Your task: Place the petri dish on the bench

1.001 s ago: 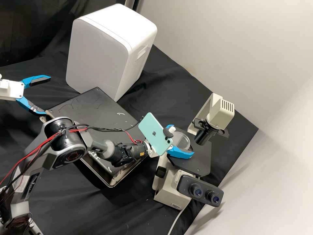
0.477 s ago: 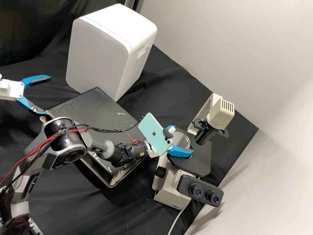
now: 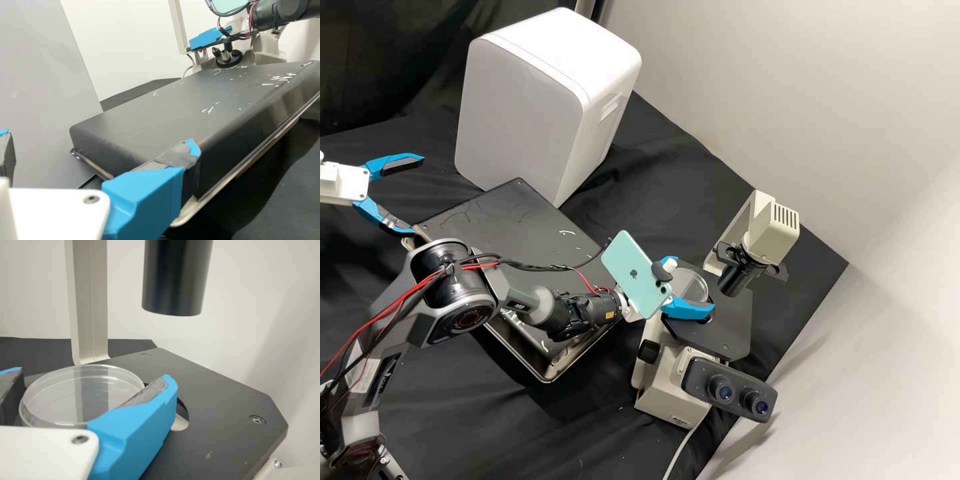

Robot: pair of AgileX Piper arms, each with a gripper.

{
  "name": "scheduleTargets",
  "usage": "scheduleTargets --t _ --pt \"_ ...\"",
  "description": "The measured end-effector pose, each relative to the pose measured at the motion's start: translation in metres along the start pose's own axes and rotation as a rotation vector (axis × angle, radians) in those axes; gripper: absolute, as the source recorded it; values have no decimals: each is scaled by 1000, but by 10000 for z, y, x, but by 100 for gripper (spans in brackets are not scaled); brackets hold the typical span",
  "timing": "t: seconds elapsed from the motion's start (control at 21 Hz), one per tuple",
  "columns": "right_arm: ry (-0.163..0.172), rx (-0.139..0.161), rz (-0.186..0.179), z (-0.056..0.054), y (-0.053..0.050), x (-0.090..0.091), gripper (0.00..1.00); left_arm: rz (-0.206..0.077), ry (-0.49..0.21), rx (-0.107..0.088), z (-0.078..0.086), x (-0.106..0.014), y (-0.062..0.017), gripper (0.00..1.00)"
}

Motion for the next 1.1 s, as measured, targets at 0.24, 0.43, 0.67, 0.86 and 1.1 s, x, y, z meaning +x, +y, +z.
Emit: scheduleTargets --t 0.24,0.43,0.67,0.86,1.1 --pt "-2 -3 -6 16 -27 -21 0 -8 0 0 0 5 -15 100" --pt "0 0 -9 37 -44 -139 0 -9 0 0 0 5 -16 100" --pt "16 43 12 20 13 -419 0 -9 0 0 0 5 -16 100" --pt "24 83 19 11 37 -608 0 -9 0 0 0 5 -16 100" --pt "51 109 9 -14 36 -802 0 -9 0 0 0 5 -16 100"
